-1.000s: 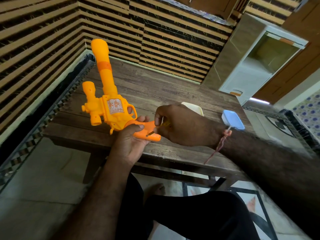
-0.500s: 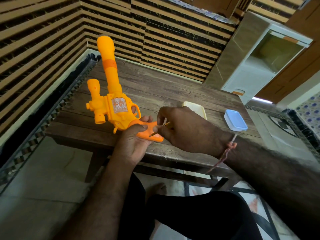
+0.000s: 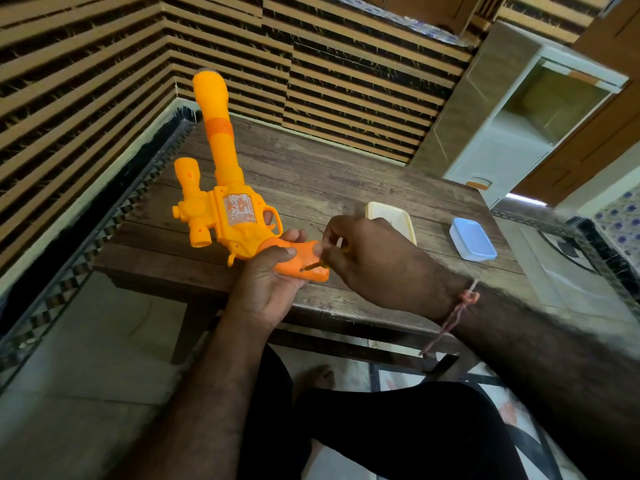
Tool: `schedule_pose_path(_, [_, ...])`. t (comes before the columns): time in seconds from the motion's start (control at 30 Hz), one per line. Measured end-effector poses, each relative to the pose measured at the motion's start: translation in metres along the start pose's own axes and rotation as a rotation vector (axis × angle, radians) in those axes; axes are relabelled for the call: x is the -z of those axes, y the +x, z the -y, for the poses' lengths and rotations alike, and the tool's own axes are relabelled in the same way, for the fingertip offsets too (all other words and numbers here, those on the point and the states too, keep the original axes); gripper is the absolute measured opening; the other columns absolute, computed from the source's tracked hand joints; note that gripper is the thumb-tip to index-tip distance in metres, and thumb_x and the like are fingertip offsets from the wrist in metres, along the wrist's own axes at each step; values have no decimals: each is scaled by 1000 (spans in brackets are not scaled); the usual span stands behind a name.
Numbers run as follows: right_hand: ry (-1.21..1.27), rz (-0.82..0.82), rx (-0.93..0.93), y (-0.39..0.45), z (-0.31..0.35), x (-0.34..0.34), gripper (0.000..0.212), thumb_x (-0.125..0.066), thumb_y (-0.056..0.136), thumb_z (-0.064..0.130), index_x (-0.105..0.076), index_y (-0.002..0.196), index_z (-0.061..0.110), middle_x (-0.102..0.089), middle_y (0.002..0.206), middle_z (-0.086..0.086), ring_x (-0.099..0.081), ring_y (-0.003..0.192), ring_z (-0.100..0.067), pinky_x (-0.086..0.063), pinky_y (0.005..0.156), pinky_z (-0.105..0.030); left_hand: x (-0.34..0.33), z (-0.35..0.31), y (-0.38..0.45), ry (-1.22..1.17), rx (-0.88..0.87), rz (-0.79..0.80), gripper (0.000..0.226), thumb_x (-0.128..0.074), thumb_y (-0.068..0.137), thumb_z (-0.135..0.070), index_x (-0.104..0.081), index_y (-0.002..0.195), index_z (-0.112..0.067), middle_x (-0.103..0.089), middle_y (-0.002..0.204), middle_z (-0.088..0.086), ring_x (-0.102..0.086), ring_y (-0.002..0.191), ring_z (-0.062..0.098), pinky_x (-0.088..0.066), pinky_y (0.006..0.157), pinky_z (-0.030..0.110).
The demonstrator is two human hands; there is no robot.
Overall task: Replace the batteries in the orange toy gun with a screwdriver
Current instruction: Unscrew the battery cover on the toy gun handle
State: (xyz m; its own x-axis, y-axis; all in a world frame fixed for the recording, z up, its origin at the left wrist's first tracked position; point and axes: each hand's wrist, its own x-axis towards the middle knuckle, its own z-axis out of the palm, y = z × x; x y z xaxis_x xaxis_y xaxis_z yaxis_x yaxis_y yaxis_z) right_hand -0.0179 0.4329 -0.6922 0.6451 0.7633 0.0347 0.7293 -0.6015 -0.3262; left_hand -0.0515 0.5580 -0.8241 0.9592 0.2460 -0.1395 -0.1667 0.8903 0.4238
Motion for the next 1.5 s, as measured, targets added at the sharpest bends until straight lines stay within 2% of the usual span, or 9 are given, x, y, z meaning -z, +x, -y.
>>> schedule_pose_path(0.17, [0, 30, 2, -1, 2, 1, 19, -62, 88, 15, -57, 106, 20, -51, 72, 18, -51, 66, -5, -40, 57, -14, -4, -3, -3, 33, -51, 3, 47, -45, 87, 6, -78, 70, -23, -73, 83, -3, -69, 95, 19, -40, 101, 58])
schedule_pose_path(0.33, [32, 60, -21, -2, -2, 4, 24, -70, 81, 9, -61, 98, 23, -58, 83, 11, -56, 72, -6, -51, 64, -26, -12, -3, -8, 78, -58, 1, 69, -31, 94, 8, -77, 59, -30, -72, 74, -8, -70, 83, 12, -42, 94, 53])
schedule_pose_path(0.53, [-54, -27, -32, 0, -2, -3, 13, -52, 95, 30, -58, 101, 20, -67, 82, -3, -63, 74, -22, -54, 67, -40, 0, -1, -1, 52, -18, -23, 26, -55, 75, -1, -69, 94, -13, -73, 99, 5, -70, 101, 23, -45, 98, 59])
schedule_pose_path(0.73, [64, 60, -26, 0, 0, 6, 32, -66, 78, 2, -56, 102, 21, -48, 74, 12, -47, 63, -3, -38, 56, -20, -2, -2, -2, 43, -40, 14, 40, -49, 83, 3, -78, 72, -23, -74, 94, -1, -65, 111, 25, -39, 104, 61])
schedule_pose_path(0.83, [54, 58, -49, 1, 0, 1, 15, -68, 87, 24, -59, 98, 20, -58, 78, 11, -55, 66, -4, -46, 59, -19, -5, -1, -5, 43, -49, 7, 63, -34, 92, 8, -78, 62, -28, -73, 78, -7, -70, 89, 15, -41, 96, 53])
schedule_pose_path(0.97, [-10, -13, -93, 2, -2, 0, 11, -59, 92, 28, -62, 100, 21, -67, 89, -2, -64, 79, -20, -54, 70, -37, 1, -1, 0, 26, -23, -31, 25, -55, 74, -1, -68, 92, -13, -70, 101, 6, -70, 99, 24, -46, 95, 57])
schedule_pose_path(1.13, [55, -17, -68, 1, -3, 1, 19, -70, 80, 13, -60, 92, 24, -65, 79, 4, -61, 71, -14, -56, 67, -39, 1, -3, -1, 1, -18, -25, 25, -56, 74, 1, -62, 95, -11, -73, 94, 5, -73, 95, 21, -50, 91, 57])
schedule_pose_path(1.33, [91, -70, -49, 1, -2, -2, 14, -60, 94, 33, -62, 90, 19, -67, 82, 2, -61, 69, -12, -50, 61, -30, -1, -2, -1, -24, -24, -19, 38, -50, 83, 6, -78, 85, -19, -73, 95, 3, -62, 114, 25, -46, 97, 59])
schedule_pose_path(1.5, [-55, 59, -22, 7, 3, 5, 9, -59, 93, 26, -60, 100, 21, -68, 91, -1, -62, 84, -17, -46, 79, -28, 0, 1, -3, -26, -14, -20, 36, -51, 81, 5, -78, 78, -20, -75, 91, 1, -53, 130, 33, -36, 104, 67])
